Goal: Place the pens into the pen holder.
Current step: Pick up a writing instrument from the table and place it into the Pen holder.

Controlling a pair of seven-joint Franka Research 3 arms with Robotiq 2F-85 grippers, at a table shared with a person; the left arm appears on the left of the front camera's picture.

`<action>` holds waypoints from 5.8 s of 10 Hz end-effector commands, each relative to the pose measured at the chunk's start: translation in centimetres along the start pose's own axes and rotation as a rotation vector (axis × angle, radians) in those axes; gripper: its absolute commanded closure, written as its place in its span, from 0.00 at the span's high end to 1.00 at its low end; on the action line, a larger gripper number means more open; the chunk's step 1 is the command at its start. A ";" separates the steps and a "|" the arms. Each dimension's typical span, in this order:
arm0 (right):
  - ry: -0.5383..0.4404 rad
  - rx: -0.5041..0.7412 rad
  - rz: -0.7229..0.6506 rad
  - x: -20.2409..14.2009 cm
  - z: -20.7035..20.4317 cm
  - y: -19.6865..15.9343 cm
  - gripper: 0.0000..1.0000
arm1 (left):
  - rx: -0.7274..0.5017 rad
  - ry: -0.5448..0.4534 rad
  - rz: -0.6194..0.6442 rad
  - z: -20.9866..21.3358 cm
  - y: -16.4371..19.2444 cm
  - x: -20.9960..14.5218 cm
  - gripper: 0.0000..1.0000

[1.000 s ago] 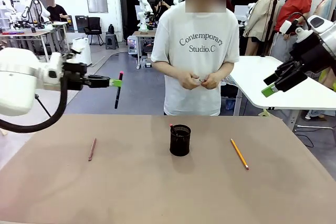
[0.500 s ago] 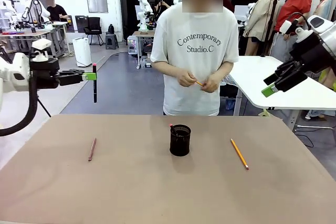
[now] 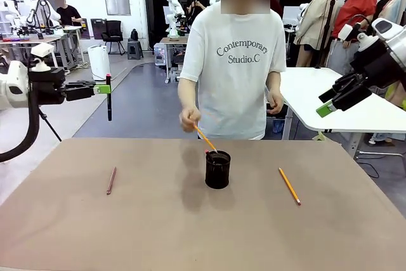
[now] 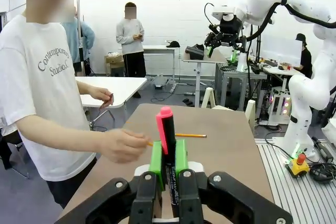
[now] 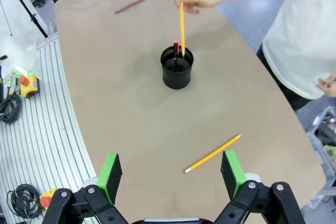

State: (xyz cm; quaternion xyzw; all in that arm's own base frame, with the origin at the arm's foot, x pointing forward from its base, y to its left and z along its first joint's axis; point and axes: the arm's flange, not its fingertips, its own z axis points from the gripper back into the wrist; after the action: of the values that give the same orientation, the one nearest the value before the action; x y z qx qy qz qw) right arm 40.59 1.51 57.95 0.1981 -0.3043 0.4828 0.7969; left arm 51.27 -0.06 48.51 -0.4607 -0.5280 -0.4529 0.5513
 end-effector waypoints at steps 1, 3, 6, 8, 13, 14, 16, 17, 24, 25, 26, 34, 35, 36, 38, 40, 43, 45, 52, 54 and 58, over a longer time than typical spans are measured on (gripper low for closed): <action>-0.009 0.005 0.004 0.1 0.0 0.1 1.00 | -0.002 -0.001 -0.001 0.0 -0.1 0.1 0.00; -0.009 0.005 0.004 0.1 0.0 0.1 1.00 | -0.002 -0.001 -0.001 0.0 -0.1 0.1 0.00; -0.009 0.005 0.004 0.1 0.0 0.1 1.00 | -0.002 -0.001 -0.001 0.0 -0.1 0.1 0.00; -0.009 0.005 0.004 0.1 0.0 0.1 1.00 | -0.002 -0.001 -0.001 0.0 -0.1 0.1 0.00; -0.009 0.005 0.004 0.1 0.0 0.1 1.00 | -0.002 -0.001 -0.001 0.0 -0.1 0.1 0.00; -0.009 0.005 0.004 0.1 0.0 0.1 1.00 | -0.002 -0.001 -0.001 0.0 -0.1 0.1 0.00; -0.009 0.005 0.004 0.1 0.0 0.1 1.00 | -0.002 -0.001 -0.001 0.0 -0.1 0.1 0.00; -0.009 0.005 0.004 0.1 0.0 0.1 1.00 | -0.002 -0.001 -0.001 0.0 -0.1 0.1 0.00; -0.009 0.005 0.004 0.1 0.0 0.1 1.00 | -0.002 -0.001 -0.001 0.0 -0.1 0.1 0.00; -0.009 0.005 0.004 0.1 0.0 0.1 1.00 | -0.002 -0.001 -0.001 0.0 -0.1 0.1 0.00; -0.009 0.005 0.004 0.1 0.0 0.1 1.00 | 0.000 0.000 0.002 0.0 0.0 -0.1 0.00; -0.009 0.005 0.004 0.1 0.0 0.1 1.00 | -0.050 0.009 -0.036 -12.1 -1.6 -1.1 0.00; -0.009 0.005 0.004 0.1 0.0 0.1 1.00 | -0.045 0.015 -0.033 -14.0 -1.6 -1.3 0.00; -0.009 0.005 0.004 0.1 0.0 0.1 1.00 | -0.079 0.022 -0.045 -15.3 -1.4 -1.5 0.00; -0.009 0.005 0.004 0.1 0.0 0.1 1.00 | -0.118 -0.010 -0.034 -17.7 -1.5 -1.8 0.00; -0.009 0.005 0.004 0.1 0.0 0.1 1.00 | -0.119 0.032 -0.016 -17.2 -2.1 -1.9 0.00; -0.009 0.005 0.004 0.1 0.0 0.1 1.00 | -0.119 0.032 -0.016 -17.2 -2.1 -1.9 0.00; -0.009 0.005 0.004 0.1 0.0 0.1 1.00 | -0.052 -0.010 -0.037 -17.9 -0.9 -2.3 0.00; -0.009 0.005 0.004 0.1 0.0 0.1 1.00 | -0.222 -0.133 -0.142 -29.1 2.4 -10.3 0.00; -0.009 0.005 0.004 0.1 0.0 0.1 1.00 | -0.282 -0.152 -0.083 -31.8 2.6 -12.7 0.00; -0.009 0.005 0.004 0.1 0.0 0.1 1.00 | -0.317 -0.131 -0.159 -33.7 3.5 -15.6 0.00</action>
State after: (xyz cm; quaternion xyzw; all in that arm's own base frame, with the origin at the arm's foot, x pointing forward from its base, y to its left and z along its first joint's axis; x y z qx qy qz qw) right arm 40.58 1.55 57.96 0.1978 -0.3041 0.4831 0.7969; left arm 58.68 -32.74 32.31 -0.5451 -0.5114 -0.5220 0.4108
